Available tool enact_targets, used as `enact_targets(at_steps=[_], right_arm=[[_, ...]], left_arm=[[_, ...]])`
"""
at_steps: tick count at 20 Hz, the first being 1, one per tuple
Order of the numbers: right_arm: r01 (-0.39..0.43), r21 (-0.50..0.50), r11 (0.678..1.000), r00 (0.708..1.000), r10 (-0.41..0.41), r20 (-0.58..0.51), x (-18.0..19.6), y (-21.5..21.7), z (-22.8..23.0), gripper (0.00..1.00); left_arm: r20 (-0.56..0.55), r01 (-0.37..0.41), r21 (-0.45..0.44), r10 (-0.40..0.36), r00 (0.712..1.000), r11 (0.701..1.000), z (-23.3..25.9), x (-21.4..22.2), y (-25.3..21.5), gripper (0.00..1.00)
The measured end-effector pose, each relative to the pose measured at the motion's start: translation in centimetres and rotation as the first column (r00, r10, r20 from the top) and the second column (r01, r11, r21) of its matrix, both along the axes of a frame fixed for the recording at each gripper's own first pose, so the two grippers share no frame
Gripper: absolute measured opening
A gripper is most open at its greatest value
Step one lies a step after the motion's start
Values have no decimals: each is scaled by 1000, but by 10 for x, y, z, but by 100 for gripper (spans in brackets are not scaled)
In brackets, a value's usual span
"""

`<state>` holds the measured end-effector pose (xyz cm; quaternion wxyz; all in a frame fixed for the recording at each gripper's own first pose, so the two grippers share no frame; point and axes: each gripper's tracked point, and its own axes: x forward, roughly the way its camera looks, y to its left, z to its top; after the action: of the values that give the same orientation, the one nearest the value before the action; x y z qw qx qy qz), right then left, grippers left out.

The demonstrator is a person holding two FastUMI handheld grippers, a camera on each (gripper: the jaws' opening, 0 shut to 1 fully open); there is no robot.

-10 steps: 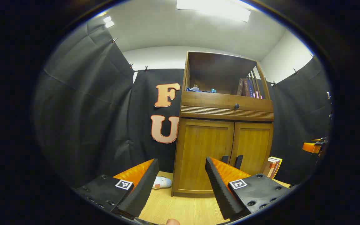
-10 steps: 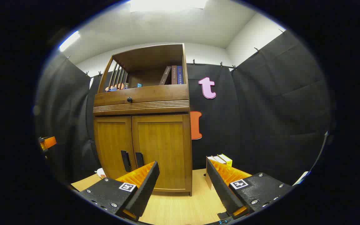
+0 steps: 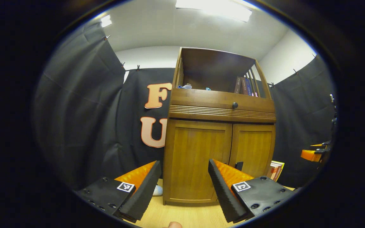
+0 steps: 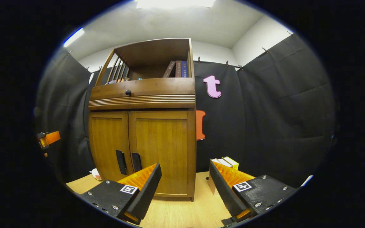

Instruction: Open the right door of the double-door shoe cabinet with the right hand, and open the left door with the left hand.

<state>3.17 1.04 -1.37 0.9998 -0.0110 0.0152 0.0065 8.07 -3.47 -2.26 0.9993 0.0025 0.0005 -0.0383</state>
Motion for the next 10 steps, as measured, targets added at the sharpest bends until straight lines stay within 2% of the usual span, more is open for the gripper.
enact_targets(at_steps=[1, 3, 4, 6, 7, 8, 10], right_arm=[[-7, 7, 1000, 1000, 7, -6, 4, 3, -5, 94], [-14, 24, 1000, 1000, 14, -5, 13, 4, -5, 94], [-16, 31, 999, 1000, 16, -2, 16, 6, -2, 94], [-16, 34, 999, 1000, 16, 4, 19, 8, 4, 94], [-21, 30, 999, 1000, 21, 5, 21, 10, 3, 100], [-26, 25, 999, 1000, 25, 4, 21, 13, 3, 94], [-31, 10, 999, 1000, 31, 0, 21, 15, 1, 94]], left_arm=[[-11, 0, 17, 1, 1000, 1000, -2, 4, 0, 96], [-4, -22, 45, 22, 1000, 999, 5, 4, 6, 99], [5, -29, 46, 29, 1000, 999, 11, 4, 8, 96], [-8, -16, 37, 16, 1000, 999, 11, 2, 6, 99], [-13, -5, 30, 5, 1000, 1000, 9, 0, 4, 99], [-15, 1, 27, -1, 1000, 1000, 9, 0, 5, 99], [-9, -6, 31, 6, 1000, 1000, 9, 1, 10, 99]])
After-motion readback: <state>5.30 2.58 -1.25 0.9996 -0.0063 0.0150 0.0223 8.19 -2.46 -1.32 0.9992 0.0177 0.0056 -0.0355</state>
